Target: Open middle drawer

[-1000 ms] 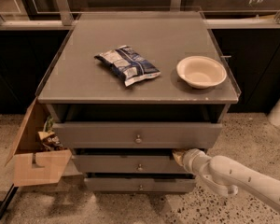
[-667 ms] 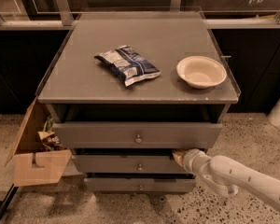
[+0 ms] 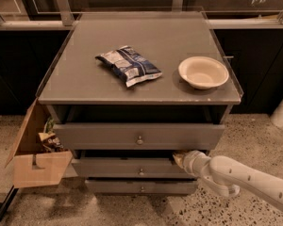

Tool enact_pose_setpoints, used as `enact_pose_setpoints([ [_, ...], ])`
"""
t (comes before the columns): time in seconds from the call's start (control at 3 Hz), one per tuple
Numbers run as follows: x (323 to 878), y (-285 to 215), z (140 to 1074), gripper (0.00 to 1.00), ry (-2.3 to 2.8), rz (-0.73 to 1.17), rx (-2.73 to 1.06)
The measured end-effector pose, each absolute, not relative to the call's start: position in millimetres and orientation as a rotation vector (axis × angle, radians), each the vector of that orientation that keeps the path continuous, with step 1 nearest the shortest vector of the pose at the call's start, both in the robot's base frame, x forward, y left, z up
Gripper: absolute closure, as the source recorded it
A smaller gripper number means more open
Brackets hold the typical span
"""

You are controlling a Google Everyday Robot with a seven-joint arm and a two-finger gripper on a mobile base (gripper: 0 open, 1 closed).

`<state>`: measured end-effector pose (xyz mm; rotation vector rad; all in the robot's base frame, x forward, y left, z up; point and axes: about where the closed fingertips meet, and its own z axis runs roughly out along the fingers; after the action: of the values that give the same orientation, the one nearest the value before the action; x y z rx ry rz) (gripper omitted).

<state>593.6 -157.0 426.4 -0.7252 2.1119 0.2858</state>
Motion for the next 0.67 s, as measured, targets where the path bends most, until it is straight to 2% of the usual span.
enact_pose_setpoints([
  [0.67, 587.3, -158.9, 419.3, 1.00, 2.149, 0.301, -0.762],
])
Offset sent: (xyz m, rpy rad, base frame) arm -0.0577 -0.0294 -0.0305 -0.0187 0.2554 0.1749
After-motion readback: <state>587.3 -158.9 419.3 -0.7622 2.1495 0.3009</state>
